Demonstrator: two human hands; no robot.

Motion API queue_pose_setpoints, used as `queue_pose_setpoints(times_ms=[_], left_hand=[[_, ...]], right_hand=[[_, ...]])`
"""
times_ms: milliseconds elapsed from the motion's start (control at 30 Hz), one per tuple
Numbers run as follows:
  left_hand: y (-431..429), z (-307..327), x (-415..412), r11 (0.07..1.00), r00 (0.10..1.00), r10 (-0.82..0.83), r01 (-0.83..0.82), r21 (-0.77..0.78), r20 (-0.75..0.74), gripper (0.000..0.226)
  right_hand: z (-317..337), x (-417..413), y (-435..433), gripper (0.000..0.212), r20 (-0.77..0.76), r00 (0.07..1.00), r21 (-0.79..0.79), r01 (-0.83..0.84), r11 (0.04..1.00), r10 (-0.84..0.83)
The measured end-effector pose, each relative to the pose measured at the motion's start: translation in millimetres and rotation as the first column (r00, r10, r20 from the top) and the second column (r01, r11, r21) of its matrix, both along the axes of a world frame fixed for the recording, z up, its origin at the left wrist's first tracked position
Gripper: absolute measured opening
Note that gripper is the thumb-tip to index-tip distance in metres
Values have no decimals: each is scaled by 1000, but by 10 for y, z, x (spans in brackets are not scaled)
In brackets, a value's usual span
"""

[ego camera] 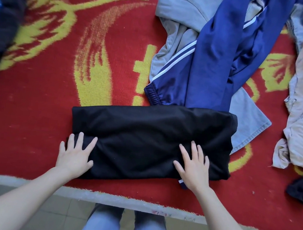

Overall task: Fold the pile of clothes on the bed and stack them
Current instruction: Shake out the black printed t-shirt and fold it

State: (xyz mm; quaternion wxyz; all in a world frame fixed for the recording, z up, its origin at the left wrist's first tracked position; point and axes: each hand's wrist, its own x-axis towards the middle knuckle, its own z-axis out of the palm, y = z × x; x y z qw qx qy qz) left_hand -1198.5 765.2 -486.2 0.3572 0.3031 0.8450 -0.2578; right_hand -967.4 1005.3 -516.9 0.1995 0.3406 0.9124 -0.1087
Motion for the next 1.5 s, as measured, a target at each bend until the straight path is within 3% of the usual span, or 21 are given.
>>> queue_pose_setpoints(times_ms=[133, 233, 300, 367, 433, 533, 633, 700, 767, 900, 1000, 1067, 1167, 1267, 1367, 1500], left_hand=[[-30, 0, -14, 1000, 1000, 0, 0, 18, 12, 72], [-42, 7, -12, 1000, 1000, 9, -9, 22, 27, 73], [-44, 2, -14, 1000, 999, 13, -13, 23, 35, 73], [-42, 0, -22, 1000, 999, 11, -12, 25, 37, 73], [-46, -7, -29, 1000, 999, 7, -8, 26, 36, 74], [-45, -22, -10, 1000, 1000, 6, -7, 19, 29, 74], [-29, -26, 5, 1000, 1000, 1, -1, 6, 22, 74], [-20, -26, 2, 1000, 1000, -4, 4, -5, 23, 74], [-17, -26, -4, 1000, 1000, -6, 6, -14, 24, 74], [2, -16, -5, 999, 1000, -11, 12, -29, 25, 75], [4, -3, -11, 999, 1000, -12, 13, -34, 26, 75], [9, 10, -17, 999, 999, -7, 9, -34, 33, 75], [20, 31, -40, 1000, 998, 16, -15, -12, 53, 73], [-2, 59, -79, 999, 996, 45, -47, 21, 83, 70], [-34, 64, -83, 997, 994, 54, -58, 50, 91, 70], [-79, 66, -96, 993, 989, 75, -86, 80, 130, 71]], right_hand=[[47, 32, 153, 54, -186, 917, 24, 364, 931, -354], [57, 93, 248, 67, -155, 850, -8, 508, 862, -503], [65, 81, 375, 73, -222, 707, -48, 680, 732, -671], [58, 82, 558, 79, -237, 492, -266, 796, 543, -838], [45, 144, 686, 81, -218, 374, -513, 742, 432, -901], [129, 232, 857, 67, -163, 234, -655, 701, 282, -959], [179, 206, 985, 34, -133, 340, -642, 686, 342, -931], [201, 128, 1013, 37, -146, 409, -665, 633, 396, -901], [226, 9, 991, 45, -154, 421, -714, 577, 395, -894], [273, -135, 1059, 56, -106, 286, -778, 572, 258, -952], [410, -103, 1191, 40, 61, 262, -810, 577, 106, -963], [563, -73, 1221, 23, 94, 252, -831, 553, 64, -963], [738, -75, 1170, 20, -26, 224, -822, 550, 149, -974], [805, -120, 1016, 20, -120, 269, -713, 646, 271, -956], [823, -151, 907, 20, -158, 275, -607, 730, 313, -948], [1085, -337, 707, 11, -390, 469, -343, 725, 597, -793]])
